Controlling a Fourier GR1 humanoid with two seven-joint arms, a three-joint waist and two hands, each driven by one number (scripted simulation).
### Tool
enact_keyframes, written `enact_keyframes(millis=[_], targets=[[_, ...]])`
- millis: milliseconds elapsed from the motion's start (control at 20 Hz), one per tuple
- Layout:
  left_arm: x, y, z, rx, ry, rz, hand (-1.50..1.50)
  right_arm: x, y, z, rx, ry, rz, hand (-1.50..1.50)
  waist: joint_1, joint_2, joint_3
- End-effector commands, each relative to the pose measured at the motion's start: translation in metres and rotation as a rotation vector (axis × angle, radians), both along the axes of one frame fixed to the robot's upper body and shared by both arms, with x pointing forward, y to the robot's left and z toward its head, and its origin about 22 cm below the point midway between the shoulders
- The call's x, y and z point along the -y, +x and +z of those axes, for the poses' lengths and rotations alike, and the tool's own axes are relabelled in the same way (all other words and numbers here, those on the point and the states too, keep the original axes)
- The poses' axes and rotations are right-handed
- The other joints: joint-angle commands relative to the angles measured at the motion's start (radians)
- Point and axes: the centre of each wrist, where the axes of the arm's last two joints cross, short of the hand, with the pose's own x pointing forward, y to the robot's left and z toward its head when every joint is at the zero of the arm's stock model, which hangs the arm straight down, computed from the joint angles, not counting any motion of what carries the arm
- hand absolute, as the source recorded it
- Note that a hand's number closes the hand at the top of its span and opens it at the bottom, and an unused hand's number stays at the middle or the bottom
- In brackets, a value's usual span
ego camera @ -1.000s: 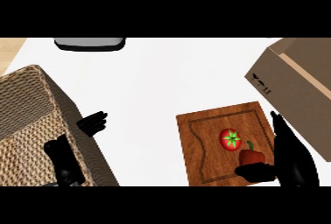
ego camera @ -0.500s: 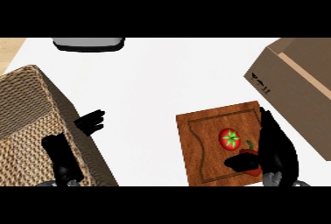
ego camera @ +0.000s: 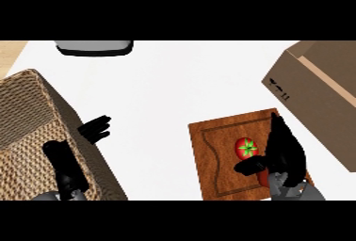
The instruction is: Pick the tomato from the cutting board and place it in the cardboard box
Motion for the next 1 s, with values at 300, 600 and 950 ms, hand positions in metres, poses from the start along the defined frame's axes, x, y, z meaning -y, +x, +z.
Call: enact_keyframes(millis=[300,600,950], targets=[[-0.014,0.001,-0.004,-0.029,0.02,-0.217,0.0,-0.022,0.016,-0.001,-0.16,-0.05,-0.149,-1.5,0.001,-0.005,0.003],[-0.013,0.008,-0.011,-0.016,0.01,-0.21,0.0,-0.012,0.021,-0.02,-0.185,-0.046,-0.14,-1.5,-0.014,0.002,0.002],[-0.023,0.007,-0.008,-0.014,0.008,-0.23,0.0,-0.007,0.028,-0.024,-0.183,-0.042,-0.155,-1.5,-0.003,-0.003,0.005]])
